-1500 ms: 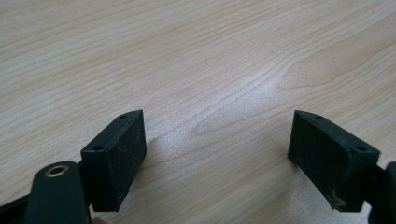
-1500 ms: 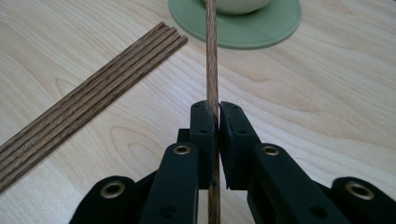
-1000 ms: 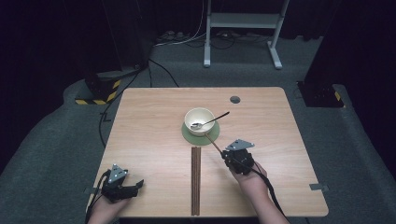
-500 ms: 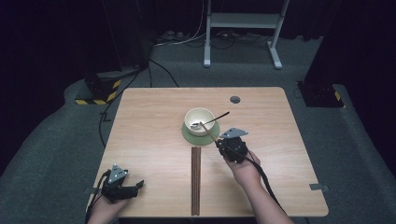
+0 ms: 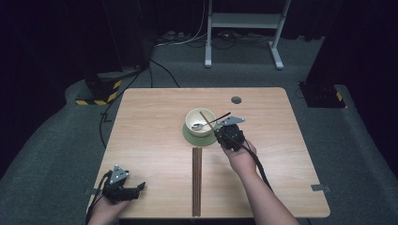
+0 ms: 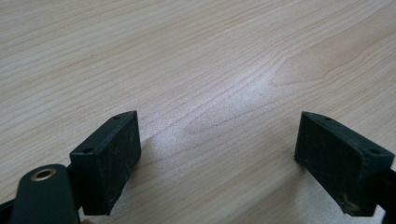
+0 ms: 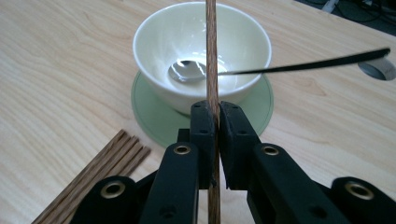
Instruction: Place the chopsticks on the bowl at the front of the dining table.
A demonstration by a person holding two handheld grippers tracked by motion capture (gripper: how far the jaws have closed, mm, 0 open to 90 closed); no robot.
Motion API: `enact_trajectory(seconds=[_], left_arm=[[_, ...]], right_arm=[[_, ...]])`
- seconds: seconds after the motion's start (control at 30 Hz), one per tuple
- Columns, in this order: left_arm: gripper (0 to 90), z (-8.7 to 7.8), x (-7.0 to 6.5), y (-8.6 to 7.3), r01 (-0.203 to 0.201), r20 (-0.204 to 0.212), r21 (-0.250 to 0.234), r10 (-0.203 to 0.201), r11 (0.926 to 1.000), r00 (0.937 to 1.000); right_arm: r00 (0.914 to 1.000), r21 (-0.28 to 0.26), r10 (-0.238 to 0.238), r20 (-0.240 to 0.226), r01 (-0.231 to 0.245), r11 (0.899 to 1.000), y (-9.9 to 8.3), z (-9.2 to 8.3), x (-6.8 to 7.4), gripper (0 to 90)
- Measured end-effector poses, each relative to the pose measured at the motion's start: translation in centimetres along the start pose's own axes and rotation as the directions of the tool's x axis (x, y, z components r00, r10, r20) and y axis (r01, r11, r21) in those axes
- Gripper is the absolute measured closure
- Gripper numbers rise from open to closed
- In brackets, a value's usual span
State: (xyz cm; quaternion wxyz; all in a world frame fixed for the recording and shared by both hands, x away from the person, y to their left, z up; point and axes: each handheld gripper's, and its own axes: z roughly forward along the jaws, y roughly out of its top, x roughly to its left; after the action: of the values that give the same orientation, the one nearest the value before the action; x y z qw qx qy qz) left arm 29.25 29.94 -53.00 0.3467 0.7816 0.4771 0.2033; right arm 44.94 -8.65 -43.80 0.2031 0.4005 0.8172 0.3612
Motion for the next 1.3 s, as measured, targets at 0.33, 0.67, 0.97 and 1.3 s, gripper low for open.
enact_trajectory(seconds=[0.33, 0.67, 0.97, 1.3], left_arm=[[9.3, 0.1, -0.1, 0.0, -0.006, 0.004, 0.009, 0.006, 0.9999, 1.0000], [1.6, 0.3, -0.3, 0.1, -0.025, 0.022, 0.032, 0.024, 0.9992, 0.9995], [0.0, 0.3, -0.4, 0.1, -0.021, 0.019, 0.034, 0.020, 0.9992, 0.9996], [0.0, 0.3, -0.3, 0.1, -0.028, 0.021, 0.033, 0.027, 0.9991, 0.9994]], right_arm=[[1.0000, 0.005, -0.001, 0.002, 0.001, 1.000, 2.0, 1.6, 0.1, 84.5], [1.0000, 0.016, -0.007, 0.005, 0.007, 1.000, 3.7, 2.6, 0.7, 84.5], [0.9998, 0.018, -0.010, 0.017, 0.010, 1.000, 5.2, 3.4, 0.9, 84.5], [0.9992, 0.024, -0.001, 0.039, 0.000, 1.000, 6.1, 4.9, 0.6, 84.5]])
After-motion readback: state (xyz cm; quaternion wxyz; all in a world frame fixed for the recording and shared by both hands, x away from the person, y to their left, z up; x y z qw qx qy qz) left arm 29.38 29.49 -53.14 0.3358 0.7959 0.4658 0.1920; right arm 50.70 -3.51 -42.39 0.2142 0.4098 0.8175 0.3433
